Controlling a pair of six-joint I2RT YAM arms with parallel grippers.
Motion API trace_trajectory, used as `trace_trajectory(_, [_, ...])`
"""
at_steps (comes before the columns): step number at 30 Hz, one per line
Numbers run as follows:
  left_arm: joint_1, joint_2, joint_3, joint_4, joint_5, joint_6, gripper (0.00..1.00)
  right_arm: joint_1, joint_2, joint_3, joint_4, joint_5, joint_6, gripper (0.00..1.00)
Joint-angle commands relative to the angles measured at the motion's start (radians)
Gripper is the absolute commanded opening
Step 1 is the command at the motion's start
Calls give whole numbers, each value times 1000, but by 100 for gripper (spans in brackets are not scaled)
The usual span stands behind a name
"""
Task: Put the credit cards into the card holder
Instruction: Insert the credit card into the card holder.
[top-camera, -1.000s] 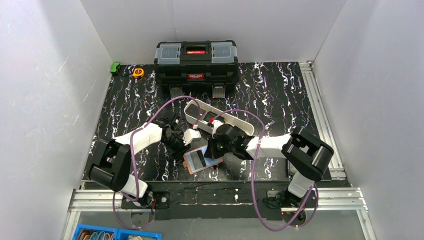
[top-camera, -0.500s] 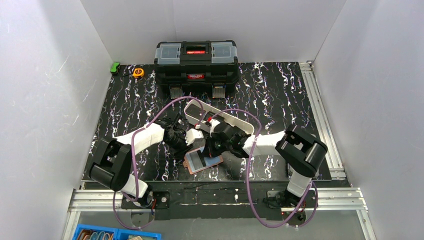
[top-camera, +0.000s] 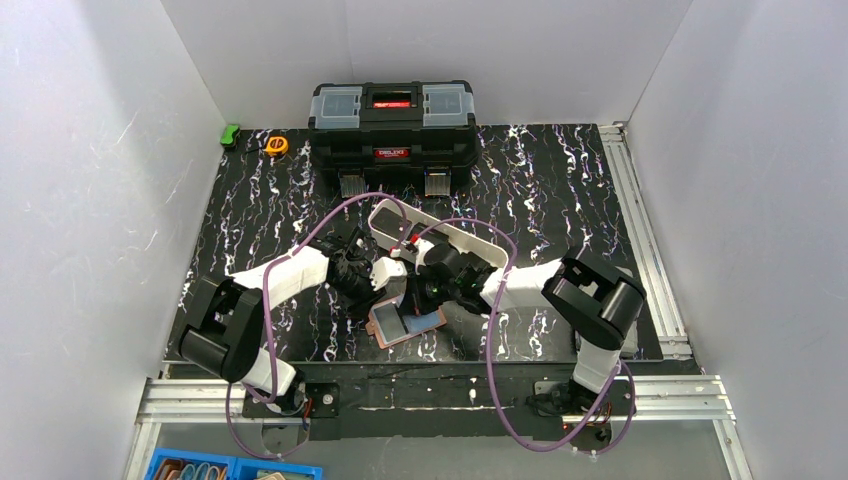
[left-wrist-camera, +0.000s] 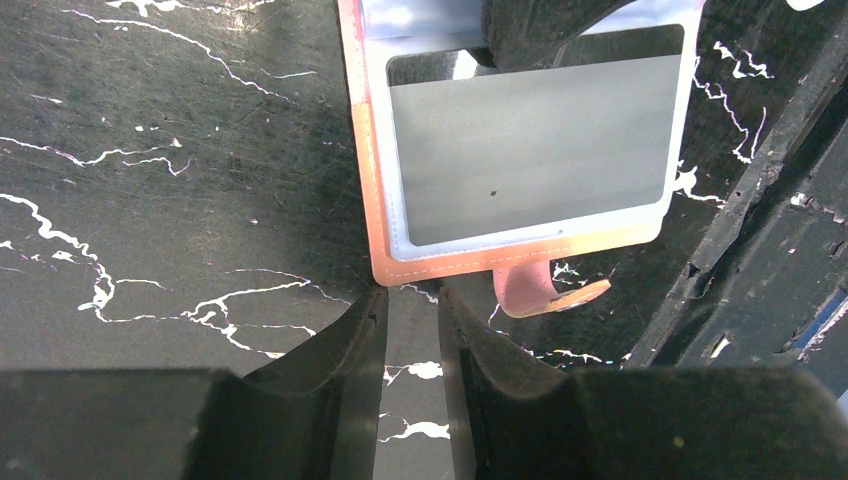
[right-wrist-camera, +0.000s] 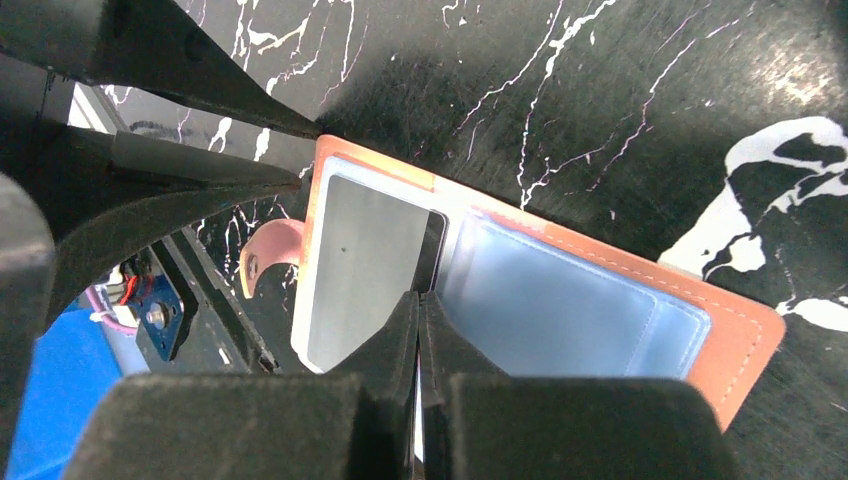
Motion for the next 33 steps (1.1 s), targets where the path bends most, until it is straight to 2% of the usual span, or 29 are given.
trace_trajectory(1, [-8, 27, -30, 24, -31, 12, 25, 8, -7, 26, 46, -31, 15, 1])
trace_trajectory(14, [-8, 22, -31, 21, -44, 7, 25, 6, -132, -59, -13, 32, 26, 1])
trace_trajectory(33, [-8, 20, -8, 14, -45, -1, 25, 41, -49, -7, -117, 61, 16, 1])
